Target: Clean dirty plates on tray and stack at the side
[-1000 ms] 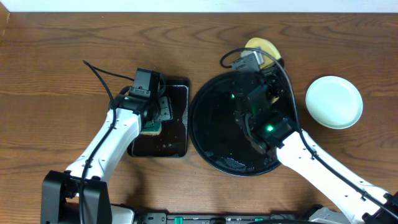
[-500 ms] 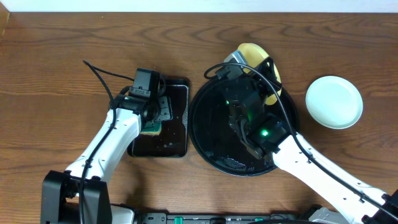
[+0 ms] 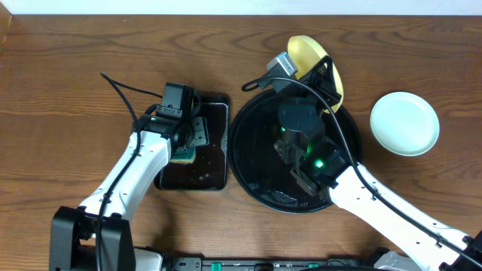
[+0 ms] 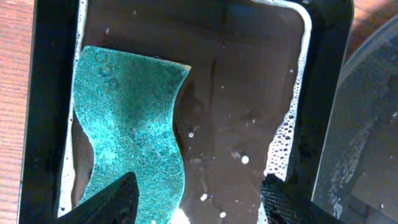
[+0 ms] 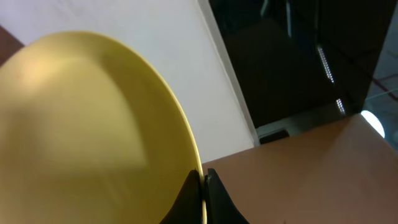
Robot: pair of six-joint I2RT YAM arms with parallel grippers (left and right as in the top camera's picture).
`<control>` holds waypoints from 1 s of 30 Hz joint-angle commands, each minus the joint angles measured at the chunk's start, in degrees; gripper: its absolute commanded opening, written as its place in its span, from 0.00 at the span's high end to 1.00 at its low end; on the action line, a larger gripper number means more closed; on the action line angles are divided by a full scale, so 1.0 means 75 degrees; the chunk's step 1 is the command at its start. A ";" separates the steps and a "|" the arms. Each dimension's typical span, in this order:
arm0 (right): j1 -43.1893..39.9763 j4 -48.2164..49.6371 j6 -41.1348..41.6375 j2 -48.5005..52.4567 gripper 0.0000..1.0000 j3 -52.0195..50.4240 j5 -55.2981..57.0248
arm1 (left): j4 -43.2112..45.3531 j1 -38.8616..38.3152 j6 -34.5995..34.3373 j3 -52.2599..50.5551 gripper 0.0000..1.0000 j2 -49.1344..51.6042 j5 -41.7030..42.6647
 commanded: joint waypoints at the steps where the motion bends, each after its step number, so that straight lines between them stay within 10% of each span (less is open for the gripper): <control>1: 0.0122 0.0082 -0.0525 -0.0093 0.99 0.0067 0.0114 | -0.0023 -0.0003 0.0023 0.0058 0.36 -0.0015 0.0015; 9: 0.0026 0.0210 0.1064 -0.0090 0.99 0.0064 0.0321 | -0.0041 -0.0003 0.0023 0.0058 0.36 -0.0015 0.0015; 16: -0.0828 -0.1635 0.5182 -0.0090 0.99 0.0064 0.0399 | -0.0082 -0.0003 0.0023 0.0058 0.36 -0.0015 0.0015; 30: -0.5552 -0.5380 1.1316 -0.0087 0.99 0.0064 -0.6554 | -0.0085 -0.0003 0.0023 0.0058 0.36 -0.0015 0.0015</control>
